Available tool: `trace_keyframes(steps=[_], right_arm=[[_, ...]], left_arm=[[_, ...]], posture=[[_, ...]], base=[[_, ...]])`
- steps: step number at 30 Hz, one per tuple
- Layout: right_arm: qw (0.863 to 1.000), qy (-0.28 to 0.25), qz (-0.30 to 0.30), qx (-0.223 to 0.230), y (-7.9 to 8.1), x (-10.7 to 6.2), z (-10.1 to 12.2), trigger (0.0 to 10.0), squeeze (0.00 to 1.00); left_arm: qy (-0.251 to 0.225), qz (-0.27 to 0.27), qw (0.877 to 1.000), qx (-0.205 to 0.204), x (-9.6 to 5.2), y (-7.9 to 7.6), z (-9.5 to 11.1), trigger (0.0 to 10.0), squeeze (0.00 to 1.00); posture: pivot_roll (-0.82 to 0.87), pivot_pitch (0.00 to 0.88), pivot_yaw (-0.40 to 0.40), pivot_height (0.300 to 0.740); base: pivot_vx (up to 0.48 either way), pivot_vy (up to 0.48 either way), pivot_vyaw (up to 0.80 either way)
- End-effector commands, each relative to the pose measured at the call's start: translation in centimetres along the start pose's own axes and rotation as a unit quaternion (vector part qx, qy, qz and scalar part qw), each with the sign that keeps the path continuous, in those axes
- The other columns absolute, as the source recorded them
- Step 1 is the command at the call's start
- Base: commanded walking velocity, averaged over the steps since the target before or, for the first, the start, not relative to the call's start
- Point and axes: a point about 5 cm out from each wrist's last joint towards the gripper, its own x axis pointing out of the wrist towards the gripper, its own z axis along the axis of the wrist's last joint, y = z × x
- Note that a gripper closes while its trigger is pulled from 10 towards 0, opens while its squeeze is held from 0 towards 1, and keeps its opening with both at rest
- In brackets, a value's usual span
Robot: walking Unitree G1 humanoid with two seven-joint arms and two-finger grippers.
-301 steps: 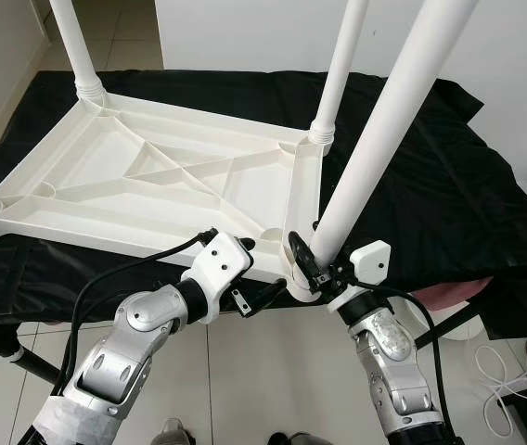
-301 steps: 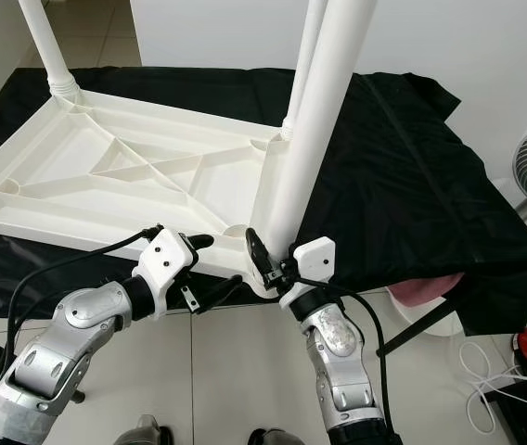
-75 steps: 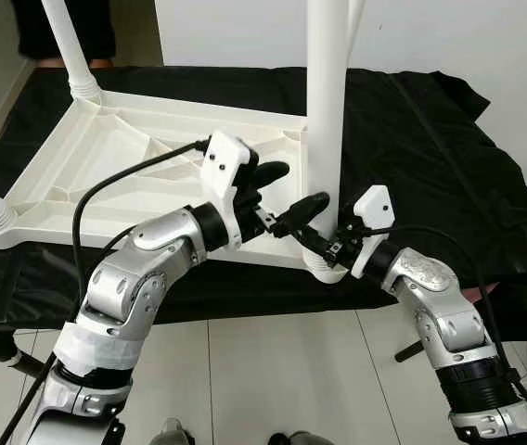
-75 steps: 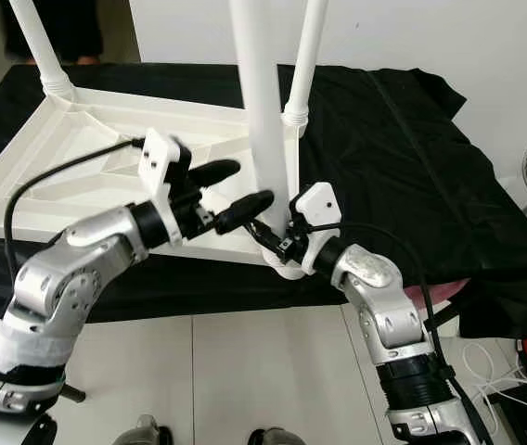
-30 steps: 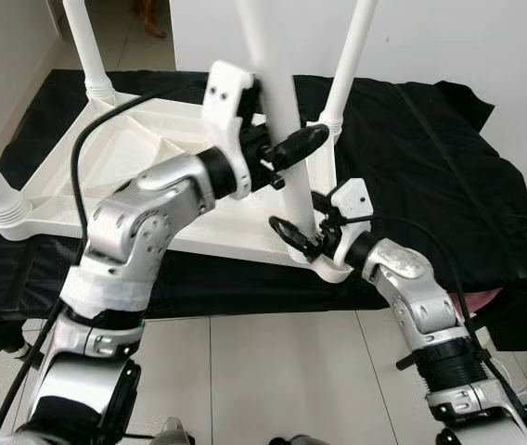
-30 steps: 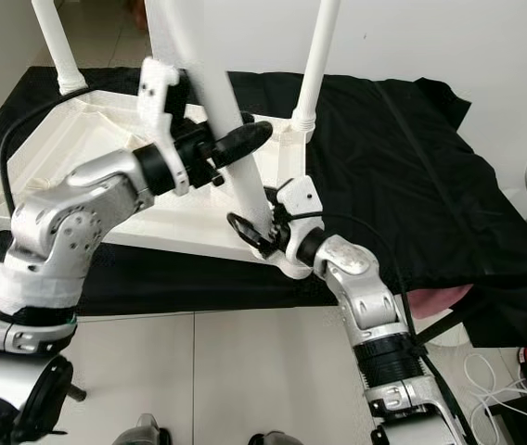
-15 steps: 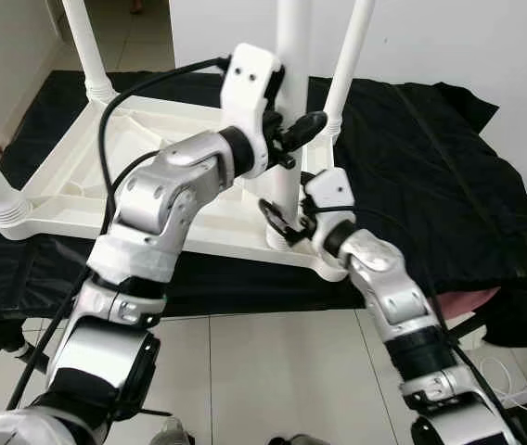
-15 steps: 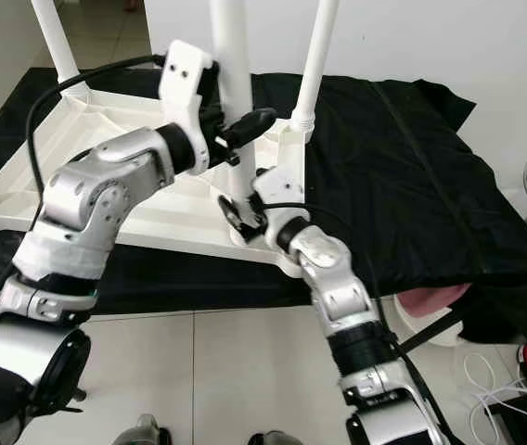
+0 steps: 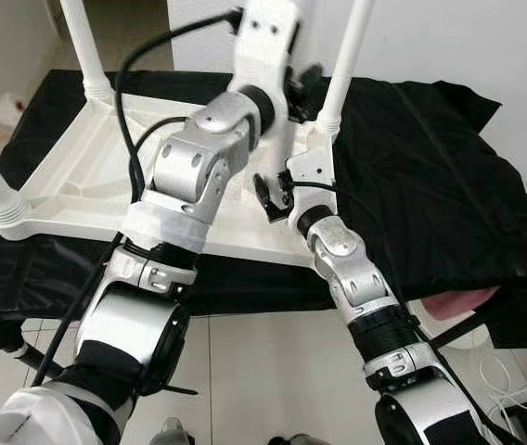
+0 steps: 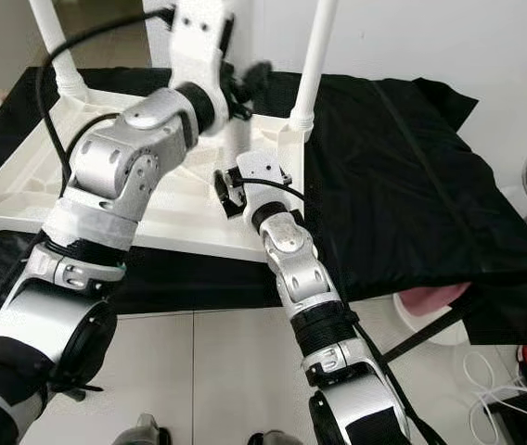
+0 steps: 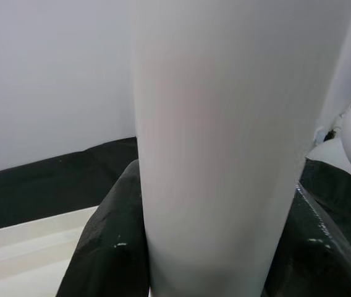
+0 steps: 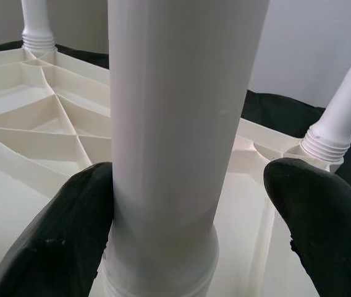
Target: Building children table
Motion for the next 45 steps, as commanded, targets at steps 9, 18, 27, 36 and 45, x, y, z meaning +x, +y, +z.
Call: trace_keyframes(steps=[9, 18, 27, 36, 45], right_arm=[[0.997, -0.032, -0.071, 0.028, -1.1, 0.8, 1.0, 10.0, 0.0], [0.996, -0.048, -0.079, 0.018, -0.9, 2.0, 2.1, 10.0, 0.0], [0.995, -0.044, -0.083, 0.029, -0.6, 2.2, 1.7, 10.0, 0.0], [0.995, -0.037, -0.094, 0.026, -1.0, 2.3, 1.4, 3.9, 0.0], [0.995, -0.051, -0.09, 0.001, -1.0, 2.4, 1.7, 0.0, 0.0]], left_arm=[[-0.028, 0.023, 0.999, -0.026, 0.8, -0.8, 1.6, 10.0, 0.0], [-0.028, 0.01, 0.999, -0.025, 1.2, -2.3, 1.5, 10.0, 0.0], [-0.032, 0.004, 0.999, -0.028, 1.4, -2.6, 1.7, 10.0, 0.0], [-0.036, 0.002, 0.999, -0.027, 1.4, -2.7, 1.8, 10.0, 0.0], [-0.035, -0.001, 0.999, -0.021, 1.5, -3.1, 1.7, 10.0, 0.0]], posture=[[0.02, 0.009, -0.072, 0.74], [0.03, 0.001, -0.075, 0.74], [0.03, 0.005, -0.081, 0.74], [0.03, 0.008, -0.082, 0.74], [0.02, 0.016, -0.08, 0.74]], base=[[0.0, 0.0, 0.0], [0.0, 0.0, 0.0], [0.0, 0.0, 0.0], [0.0, 0.0, 0.0], [0.0, 0.0, 0.0]])
